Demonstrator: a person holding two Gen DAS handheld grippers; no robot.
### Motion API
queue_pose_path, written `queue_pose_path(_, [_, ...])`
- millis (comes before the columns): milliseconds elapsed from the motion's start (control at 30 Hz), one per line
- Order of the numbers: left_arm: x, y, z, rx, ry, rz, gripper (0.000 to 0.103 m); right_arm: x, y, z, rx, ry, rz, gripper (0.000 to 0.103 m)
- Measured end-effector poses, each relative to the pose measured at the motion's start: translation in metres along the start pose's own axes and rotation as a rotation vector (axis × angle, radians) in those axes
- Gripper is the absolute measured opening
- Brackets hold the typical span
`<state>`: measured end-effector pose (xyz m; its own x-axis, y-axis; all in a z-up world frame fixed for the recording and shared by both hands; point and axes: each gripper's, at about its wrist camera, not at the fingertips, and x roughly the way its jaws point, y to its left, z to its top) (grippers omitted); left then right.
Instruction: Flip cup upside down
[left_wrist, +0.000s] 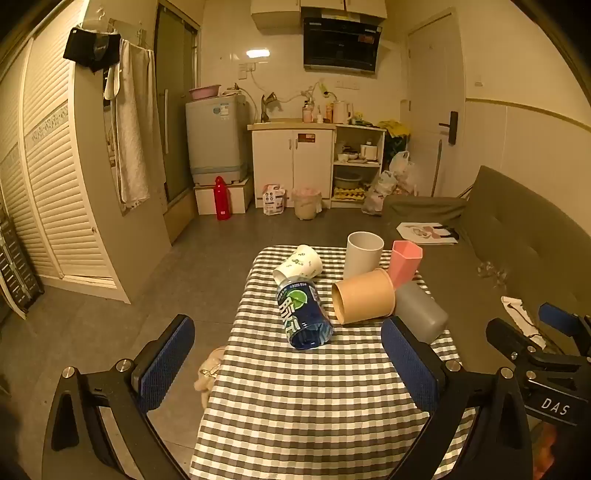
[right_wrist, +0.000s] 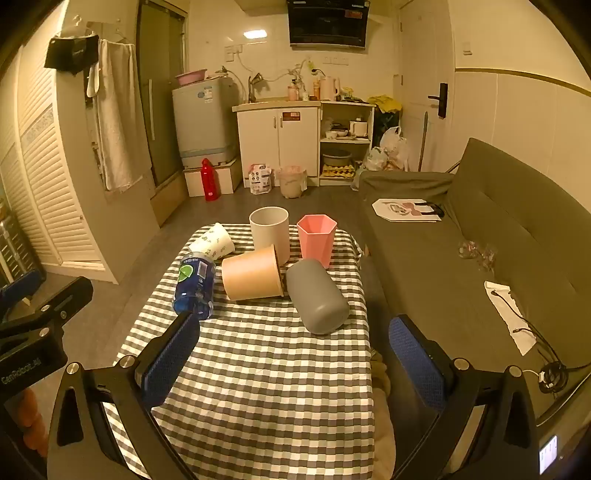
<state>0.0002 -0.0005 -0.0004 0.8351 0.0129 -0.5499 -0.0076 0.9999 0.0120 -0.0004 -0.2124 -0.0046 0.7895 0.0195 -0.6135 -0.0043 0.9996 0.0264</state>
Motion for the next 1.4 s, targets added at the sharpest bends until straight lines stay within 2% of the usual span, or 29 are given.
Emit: queue_pose_path(1400, [-0.0025, 0.0048, 0.0012, -0.018, 0.005, -0.007, 0.103, -0.0055, 0.0036, -0.0009, 0.003, -0.008, 0.002, 0.103])
